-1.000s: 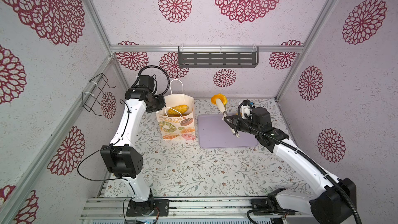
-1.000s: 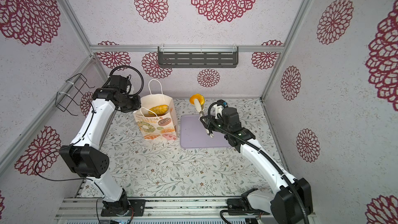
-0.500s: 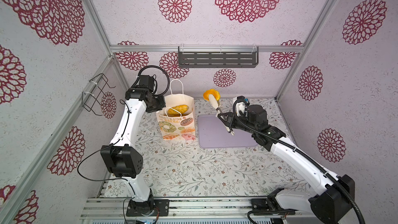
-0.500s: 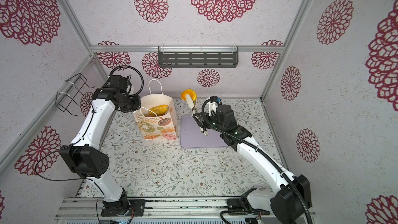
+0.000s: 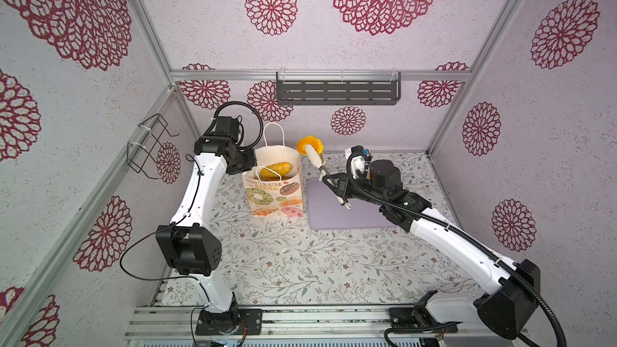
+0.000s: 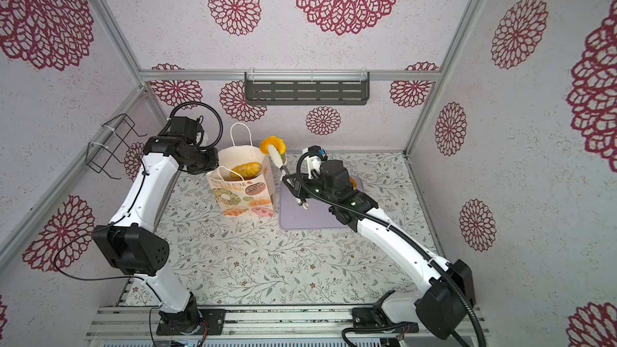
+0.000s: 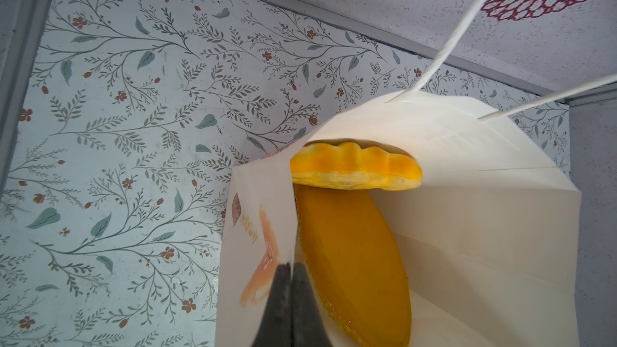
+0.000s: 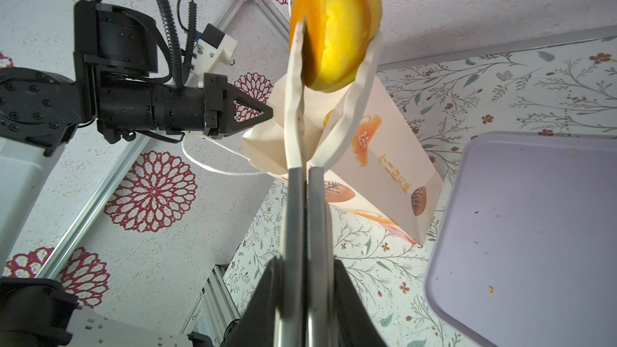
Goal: Place the fake bread into the paper bag
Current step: 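Lift the round yellow bun and carry it toward the bag opening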
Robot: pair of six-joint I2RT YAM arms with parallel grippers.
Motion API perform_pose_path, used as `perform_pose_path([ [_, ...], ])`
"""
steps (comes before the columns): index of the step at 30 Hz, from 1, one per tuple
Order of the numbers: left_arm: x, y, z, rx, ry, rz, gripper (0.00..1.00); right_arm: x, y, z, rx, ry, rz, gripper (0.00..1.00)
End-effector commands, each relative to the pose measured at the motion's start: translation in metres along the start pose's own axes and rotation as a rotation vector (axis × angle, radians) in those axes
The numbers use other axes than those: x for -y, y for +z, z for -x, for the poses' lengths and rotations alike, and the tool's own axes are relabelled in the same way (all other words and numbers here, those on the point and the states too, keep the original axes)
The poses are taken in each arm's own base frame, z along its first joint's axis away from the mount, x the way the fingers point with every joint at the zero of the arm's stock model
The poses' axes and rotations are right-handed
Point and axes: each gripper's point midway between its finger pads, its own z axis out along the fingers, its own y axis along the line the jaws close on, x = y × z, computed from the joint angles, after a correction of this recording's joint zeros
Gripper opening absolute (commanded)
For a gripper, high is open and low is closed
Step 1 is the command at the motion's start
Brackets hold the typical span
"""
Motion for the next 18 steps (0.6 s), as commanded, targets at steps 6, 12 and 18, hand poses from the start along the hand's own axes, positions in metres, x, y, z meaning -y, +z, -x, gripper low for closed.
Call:
perform_pose_path([
  [6,0.010,-0.013,0.003,0.033,0.018,-0.029,0.00,-0.057,0.007,0.024,0.066,-0.124,0.102,0.00],
  [12,0.010,-0.014,0.003,0.034,0.018,-0.031,0.00,-0.072,0.018,0.017,0.041,-0.148,0.125,0.00],
  [18,0.010,-0.014,0.003,0.033,0.018,-0.033,0.00,-0.080,0.030,0.008,0.012,-0.160,0.136,0.00],
])
